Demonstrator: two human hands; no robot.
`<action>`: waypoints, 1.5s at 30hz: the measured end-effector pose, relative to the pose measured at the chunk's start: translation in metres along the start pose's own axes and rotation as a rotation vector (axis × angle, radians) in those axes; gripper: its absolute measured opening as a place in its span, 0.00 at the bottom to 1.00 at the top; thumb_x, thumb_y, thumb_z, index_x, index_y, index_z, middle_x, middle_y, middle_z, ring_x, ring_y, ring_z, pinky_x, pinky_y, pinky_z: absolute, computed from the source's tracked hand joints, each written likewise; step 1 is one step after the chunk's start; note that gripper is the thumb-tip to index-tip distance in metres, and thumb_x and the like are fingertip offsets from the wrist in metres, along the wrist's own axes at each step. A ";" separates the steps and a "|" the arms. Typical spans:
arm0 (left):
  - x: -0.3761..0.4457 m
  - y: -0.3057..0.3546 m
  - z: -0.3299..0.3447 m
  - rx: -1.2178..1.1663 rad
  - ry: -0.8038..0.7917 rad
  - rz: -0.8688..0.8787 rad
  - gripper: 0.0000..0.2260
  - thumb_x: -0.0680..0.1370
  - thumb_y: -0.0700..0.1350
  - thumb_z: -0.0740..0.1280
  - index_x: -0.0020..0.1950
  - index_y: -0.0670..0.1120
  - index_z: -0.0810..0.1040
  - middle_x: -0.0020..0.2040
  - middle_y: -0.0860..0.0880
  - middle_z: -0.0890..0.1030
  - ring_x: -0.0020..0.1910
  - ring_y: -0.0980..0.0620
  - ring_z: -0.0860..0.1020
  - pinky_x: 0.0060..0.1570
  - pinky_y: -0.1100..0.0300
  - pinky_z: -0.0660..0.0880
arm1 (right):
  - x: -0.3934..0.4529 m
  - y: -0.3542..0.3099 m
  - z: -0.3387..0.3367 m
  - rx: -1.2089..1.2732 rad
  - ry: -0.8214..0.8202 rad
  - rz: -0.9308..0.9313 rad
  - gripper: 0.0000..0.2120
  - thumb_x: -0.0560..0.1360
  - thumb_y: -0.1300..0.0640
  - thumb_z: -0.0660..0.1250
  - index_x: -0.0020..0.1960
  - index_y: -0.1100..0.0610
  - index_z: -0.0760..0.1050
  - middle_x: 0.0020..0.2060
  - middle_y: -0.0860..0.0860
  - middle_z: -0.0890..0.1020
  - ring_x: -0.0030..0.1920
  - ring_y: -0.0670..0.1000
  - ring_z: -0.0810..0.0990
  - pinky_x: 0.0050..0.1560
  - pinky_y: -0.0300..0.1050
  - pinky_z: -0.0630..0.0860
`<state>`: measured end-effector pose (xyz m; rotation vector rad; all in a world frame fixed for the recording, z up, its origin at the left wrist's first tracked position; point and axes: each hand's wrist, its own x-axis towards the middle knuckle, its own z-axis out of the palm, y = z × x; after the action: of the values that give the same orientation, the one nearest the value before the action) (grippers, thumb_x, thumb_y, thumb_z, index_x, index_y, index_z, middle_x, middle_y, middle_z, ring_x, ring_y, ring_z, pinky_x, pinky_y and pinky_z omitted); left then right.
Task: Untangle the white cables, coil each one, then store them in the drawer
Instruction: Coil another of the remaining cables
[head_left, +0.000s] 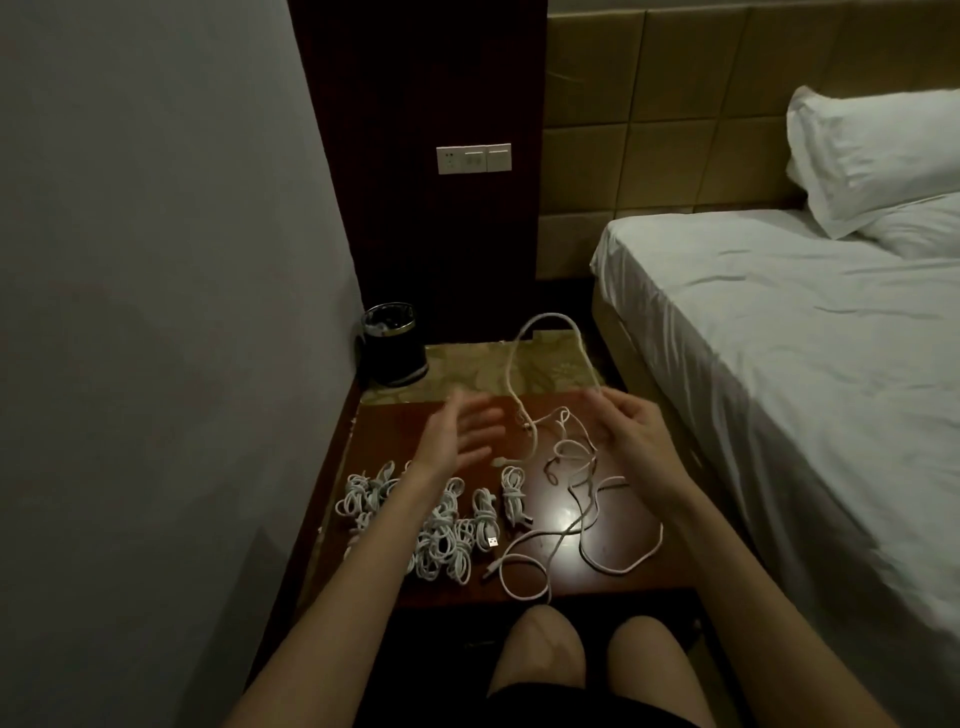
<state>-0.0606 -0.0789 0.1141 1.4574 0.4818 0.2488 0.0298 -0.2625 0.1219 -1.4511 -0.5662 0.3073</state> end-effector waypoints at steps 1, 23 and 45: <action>0.002 -0.019 0.002 0.066 -0.005 -0.058 0.18 0.85 0.49 0.51 0.67 0.43 0.73 0.55 0.48 0.81 0.52 0.51 0.80 0.55 0.54 0.75 | 0.005 -0.003 -0.003 0.028 0.012 -0.024 0.12 0.80 0.55 0.62 0.54 0.59 0.82 0.36 0.68 0.75 0.36 0.56 0.74 0.41 0.47 0.74; 0.008 -0.036 0.030 0.138 0.032 0.037 0.05 0.78 0.40 0.67 0.51 0.41 0.82 0.42 0.49 0.84 0.38 0.55 0.83 0.38 0.64 0.80 | 0.002 0.043 -0.005 -0.667 -0.127 0.288 0.11 0.78 0.58 0.63 0.53 0.64 0.79 0.47 0.60 0.82 0.48 0.59 0.80 0.45 0.48 0.74; -0.025 0.008 0.030 0.559 -0.525 0.117 0.11 0.78 0.43 0.69 0.58 0.42 0.82 0.51 0.45 0.85 0.49 0.55 0.82 0.51 0.63 0.75 | -0.017 -0.009 0.009 -0.241 -0.103 0.071 0.08 0.76 0.57 0.69 0.43 0.61 0.81 0.33 0.52 0.83 0.33 0.43 0.80 0.33 0.34 0.72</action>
<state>-0.0684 -0.1156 0.1271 2.0148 0.0282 -0.1973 0.0100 -0.2649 0.1277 -1.6973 -0.6529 0.3810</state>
